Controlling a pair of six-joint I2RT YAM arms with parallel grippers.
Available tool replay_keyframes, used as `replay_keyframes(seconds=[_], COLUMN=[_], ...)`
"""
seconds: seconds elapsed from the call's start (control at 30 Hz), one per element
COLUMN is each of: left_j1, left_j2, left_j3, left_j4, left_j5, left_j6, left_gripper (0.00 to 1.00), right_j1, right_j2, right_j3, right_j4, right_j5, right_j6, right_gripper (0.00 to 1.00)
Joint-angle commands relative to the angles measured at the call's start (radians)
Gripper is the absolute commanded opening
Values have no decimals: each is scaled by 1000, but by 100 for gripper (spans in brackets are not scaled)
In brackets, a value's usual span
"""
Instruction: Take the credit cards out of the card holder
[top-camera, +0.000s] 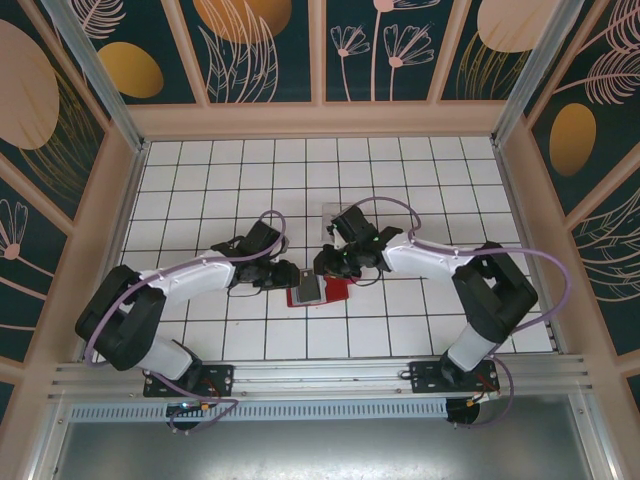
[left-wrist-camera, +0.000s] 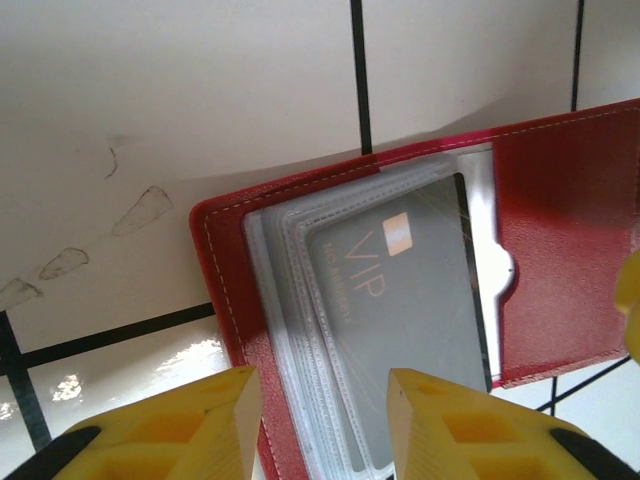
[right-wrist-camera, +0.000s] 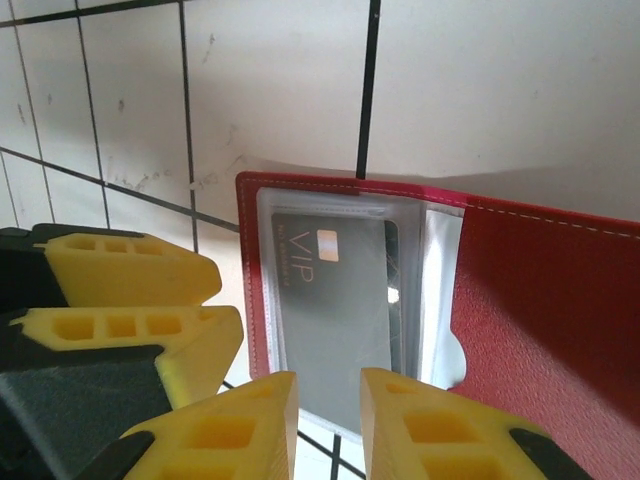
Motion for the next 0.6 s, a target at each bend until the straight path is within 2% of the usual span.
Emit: replay_keyframes(seconds=[0.0,0.57], left_j1=[-3,-2], left_j2=[35,72], left_j3=[1,-4], left_j4=[-3,-25], left_j5=[-25,-70], left_j6=[-3,14], left_gripper=[40,40], right_j1=[5,7], right_j2=[40,109], right_j3=[20,45], right_j4=[20,47], right_j5=[-34,-87], right_j6=[-18,-31], right_gripper=[24,29])
